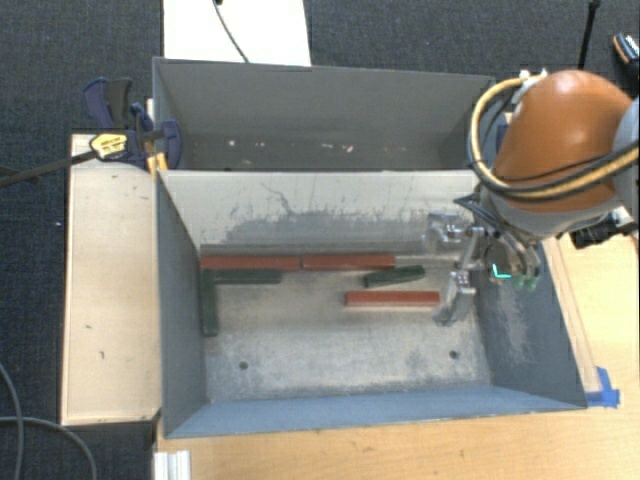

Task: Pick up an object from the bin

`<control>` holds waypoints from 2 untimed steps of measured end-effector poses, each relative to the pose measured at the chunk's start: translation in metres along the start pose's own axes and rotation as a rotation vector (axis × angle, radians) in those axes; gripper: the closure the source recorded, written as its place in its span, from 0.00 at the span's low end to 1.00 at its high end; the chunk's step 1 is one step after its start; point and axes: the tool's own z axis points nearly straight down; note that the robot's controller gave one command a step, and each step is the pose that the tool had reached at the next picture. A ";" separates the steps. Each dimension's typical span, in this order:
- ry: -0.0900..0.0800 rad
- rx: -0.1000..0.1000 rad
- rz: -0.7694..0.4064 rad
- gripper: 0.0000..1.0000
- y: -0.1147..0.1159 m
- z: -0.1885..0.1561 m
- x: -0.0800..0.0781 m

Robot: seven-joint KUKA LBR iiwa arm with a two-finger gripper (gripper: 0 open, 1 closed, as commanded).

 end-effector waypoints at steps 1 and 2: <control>-0.001 0.000 -0.106 0.00 -0.025 0.176 -0.047; -0.010 -0.004 -0.016 0.00 0.049 0.172 -0.054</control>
Offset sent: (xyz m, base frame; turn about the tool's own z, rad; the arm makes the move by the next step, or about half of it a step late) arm 0.0462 -0.0254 -0.1733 -0.1077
